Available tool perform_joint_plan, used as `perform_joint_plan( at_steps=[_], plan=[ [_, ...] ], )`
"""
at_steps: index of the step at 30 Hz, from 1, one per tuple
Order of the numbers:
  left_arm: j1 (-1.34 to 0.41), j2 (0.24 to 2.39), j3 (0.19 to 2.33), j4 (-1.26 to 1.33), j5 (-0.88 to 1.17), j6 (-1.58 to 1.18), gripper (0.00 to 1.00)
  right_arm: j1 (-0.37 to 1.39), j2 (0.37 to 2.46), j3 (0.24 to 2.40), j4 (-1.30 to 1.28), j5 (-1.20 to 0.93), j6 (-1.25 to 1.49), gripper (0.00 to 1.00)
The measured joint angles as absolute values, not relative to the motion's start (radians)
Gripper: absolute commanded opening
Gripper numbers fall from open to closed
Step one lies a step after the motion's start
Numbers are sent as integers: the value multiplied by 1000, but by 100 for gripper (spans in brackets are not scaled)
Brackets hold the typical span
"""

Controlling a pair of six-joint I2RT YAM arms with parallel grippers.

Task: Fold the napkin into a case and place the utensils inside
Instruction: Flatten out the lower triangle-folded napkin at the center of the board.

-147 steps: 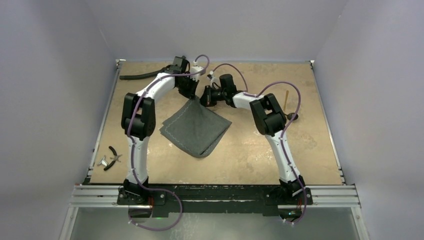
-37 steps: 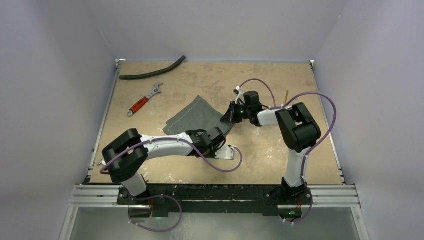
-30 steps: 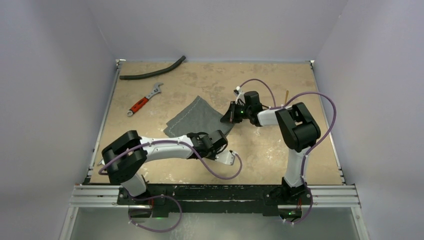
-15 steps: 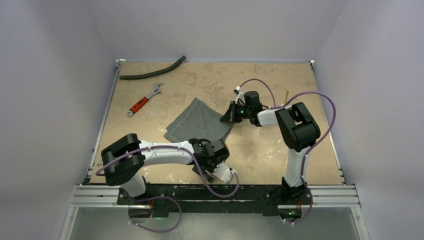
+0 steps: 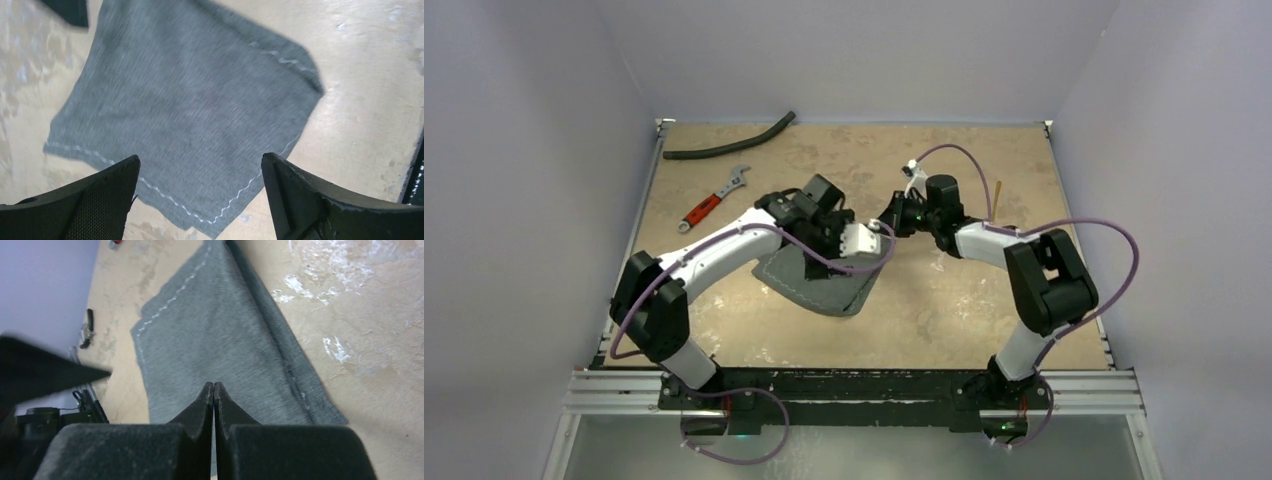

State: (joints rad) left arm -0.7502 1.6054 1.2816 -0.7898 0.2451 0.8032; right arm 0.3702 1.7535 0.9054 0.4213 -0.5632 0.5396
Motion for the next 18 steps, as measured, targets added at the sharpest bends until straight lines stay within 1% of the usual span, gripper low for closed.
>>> perform_joint_plan(
  at_steps=[4,8,12,18],
  plan=[
    [-606,1661,1326,-802,286,756,89,384,1648,819,471,-564,575,0],
    [-507,1837,1457,-799,296,700,90,413,1646,738,514,-575,614,0],
    [-483,2009,1592,-762,304,672,90,422,1732,714,524,-618,636,0],
    [-491,2108,1692,-695,293,641,88,403,1827,734,498,-635,631,0]
  ],
)
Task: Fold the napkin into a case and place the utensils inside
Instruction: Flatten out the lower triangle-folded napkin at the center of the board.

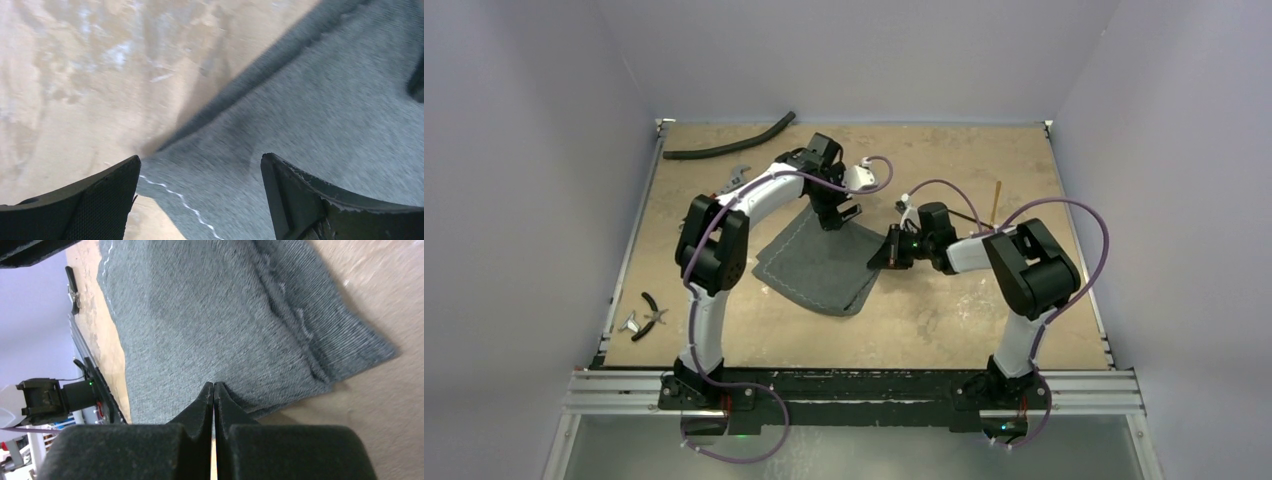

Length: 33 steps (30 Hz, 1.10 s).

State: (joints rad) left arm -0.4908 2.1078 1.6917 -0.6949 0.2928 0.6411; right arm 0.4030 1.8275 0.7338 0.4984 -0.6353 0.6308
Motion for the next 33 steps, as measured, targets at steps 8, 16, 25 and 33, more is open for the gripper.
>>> perform_joint_plan(
  at_steps=[8,16,25,33],
  plan=[
    [-493,2154,1704,-530,81,638,88,338,1873,835,431,-633,580,0],
    [-492,2211,1718,-474,-85,599,87,289,1979,1010,355,-607,523,0],
    [-436,2261,1803,-522,-54,462,88,289,2092,1198,293,-587,505,0],
    [-405,2246,1806,-601,-30,372,91,290,2119,1321,213,-453,469,4]
  ],
)
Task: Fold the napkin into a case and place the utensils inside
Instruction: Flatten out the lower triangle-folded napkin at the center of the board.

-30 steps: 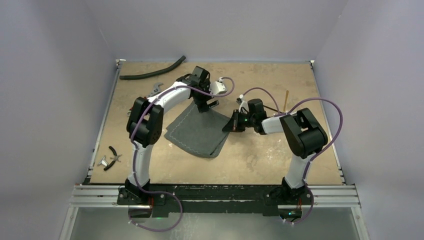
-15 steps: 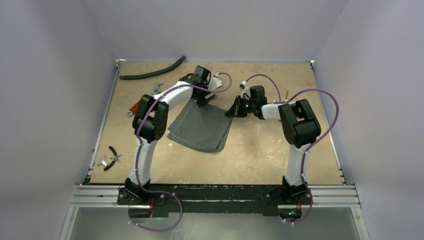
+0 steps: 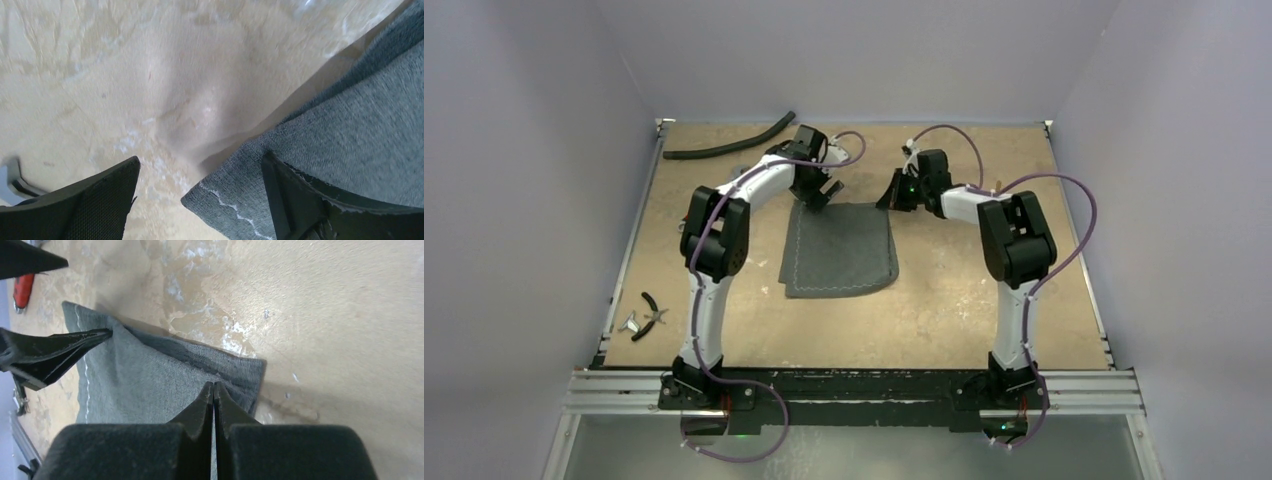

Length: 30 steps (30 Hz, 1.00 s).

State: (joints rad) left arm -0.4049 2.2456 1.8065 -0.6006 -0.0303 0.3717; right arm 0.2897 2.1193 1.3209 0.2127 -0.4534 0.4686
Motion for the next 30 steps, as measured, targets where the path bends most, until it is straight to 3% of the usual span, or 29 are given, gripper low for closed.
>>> perform_joint_plan(
  at_steps=[4,8,14,20,30],
  plan=[
    [-372,2218,1812,-676,-28,331,93,291,2006,1256,217,-385,471,14],
    [-344,2159,1813,-694,-19,315,98,305,1782,1093,272,-383,479,1],
    [-356,2033,1758,-668,80,307,98,405,1584,822,386,-518,507,0],
    [-433,2019,1692,-650,171,325,99,462,1584,606,432,-624,565,0],
    [-458,2105,1614,-628,107,362,98,434,1728,597,514,-648,632,0]
  ],
)
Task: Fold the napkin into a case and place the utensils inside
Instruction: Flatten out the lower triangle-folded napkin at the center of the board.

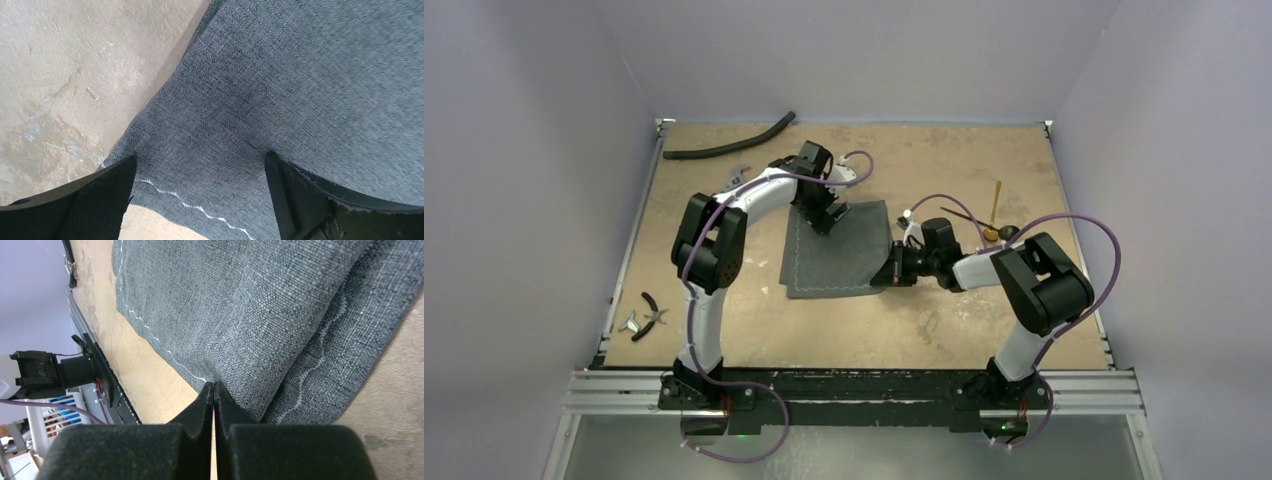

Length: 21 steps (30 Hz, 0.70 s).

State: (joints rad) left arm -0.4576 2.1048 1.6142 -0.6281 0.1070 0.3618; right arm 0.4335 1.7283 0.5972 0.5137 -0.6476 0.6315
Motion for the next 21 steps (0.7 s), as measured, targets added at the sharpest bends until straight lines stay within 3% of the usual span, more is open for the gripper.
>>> perform_joint_plan(
  at_steps=[5,7,15,19,21],
  plan=[
    [-447,2126,1608,-614,89,363,99,417,1730,583,539,-651,656,1],
    [-445,2126,1610,-612,88,362,99,412,1729,582,543,-655,659,6],
    [-418,2116,1792,-701,105,363,98,410,1556,664,415,-657,602,50],
    [-389,2023,1829,-699,98,362,99,424,1441,877,252,-527,387,80],
    [-370,1967,1831,-705,113,371,99,465,1377,949,227,-380,208,85]
  ],
)
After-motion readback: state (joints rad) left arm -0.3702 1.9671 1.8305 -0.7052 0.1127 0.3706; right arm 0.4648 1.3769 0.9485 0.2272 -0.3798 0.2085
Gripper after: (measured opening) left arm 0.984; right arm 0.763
